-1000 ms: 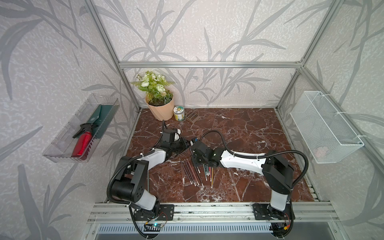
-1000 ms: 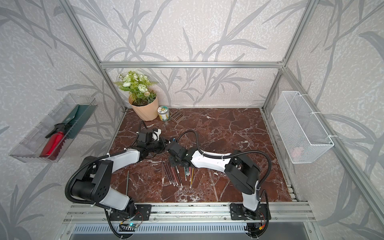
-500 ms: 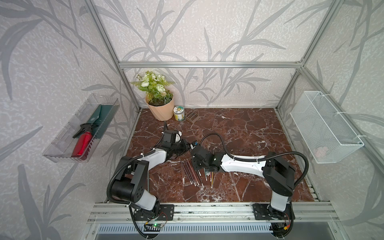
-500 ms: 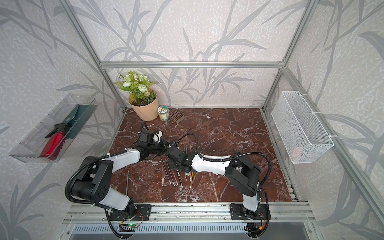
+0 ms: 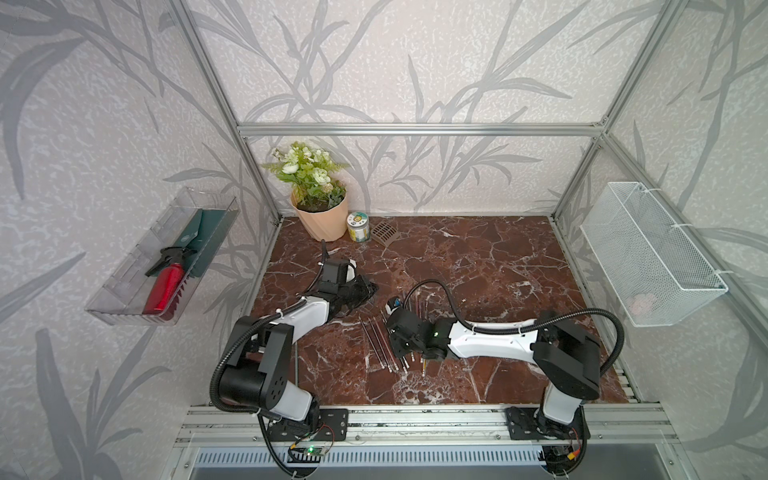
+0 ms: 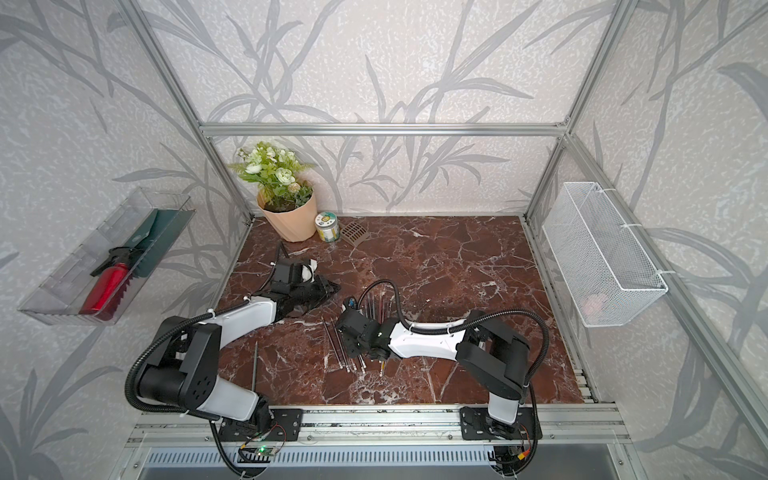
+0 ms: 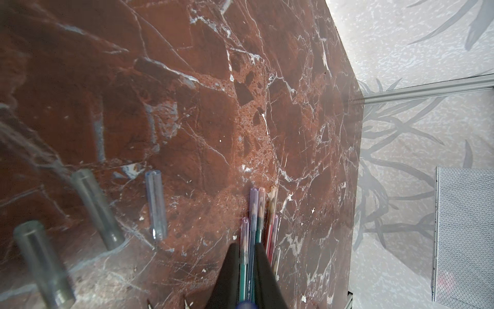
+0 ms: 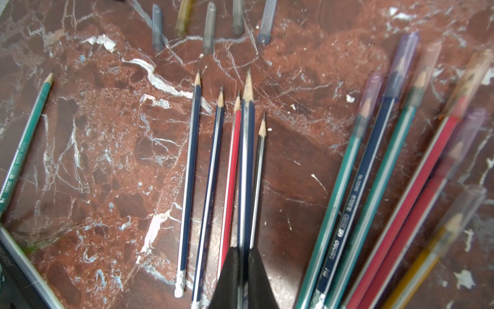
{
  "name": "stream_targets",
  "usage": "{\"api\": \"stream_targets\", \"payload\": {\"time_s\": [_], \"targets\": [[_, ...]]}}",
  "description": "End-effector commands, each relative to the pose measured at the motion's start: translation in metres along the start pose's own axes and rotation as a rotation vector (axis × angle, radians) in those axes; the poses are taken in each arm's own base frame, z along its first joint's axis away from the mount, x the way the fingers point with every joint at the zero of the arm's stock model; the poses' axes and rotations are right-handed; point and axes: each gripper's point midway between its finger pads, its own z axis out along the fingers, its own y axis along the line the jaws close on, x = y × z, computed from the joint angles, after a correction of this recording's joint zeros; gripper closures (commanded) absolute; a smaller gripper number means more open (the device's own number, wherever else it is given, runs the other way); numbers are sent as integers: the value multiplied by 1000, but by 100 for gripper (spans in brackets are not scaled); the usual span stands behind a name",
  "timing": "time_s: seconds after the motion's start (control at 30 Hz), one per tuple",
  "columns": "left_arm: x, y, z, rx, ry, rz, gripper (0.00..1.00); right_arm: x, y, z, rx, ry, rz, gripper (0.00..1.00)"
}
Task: Remove the protective cover of the pencils
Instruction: Remove the protective sleeve from the pencil, then place the protective sleeve at the center of the board, then place the pencil at the center of the board.
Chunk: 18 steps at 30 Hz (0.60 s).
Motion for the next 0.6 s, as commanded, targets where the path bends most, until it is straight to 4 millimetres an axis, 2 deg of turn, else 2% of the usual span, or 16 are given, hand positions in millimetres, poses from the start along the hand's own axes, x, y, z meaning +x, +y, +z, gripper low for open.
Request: {"api": "stream_targets", "payload": {"time_s": [0.0,0.23,0.57], "targets": [[-13,-10,-7,7,-43,8,100,-8,1,-11,-2,-33,14,100],[-13,0,-2,-49,-21,-8,100,-4,-10,-3,56,-26,46,100],[-4,3,21,-108,96,1,100,4,-28,16,95,53,100,100]]}}
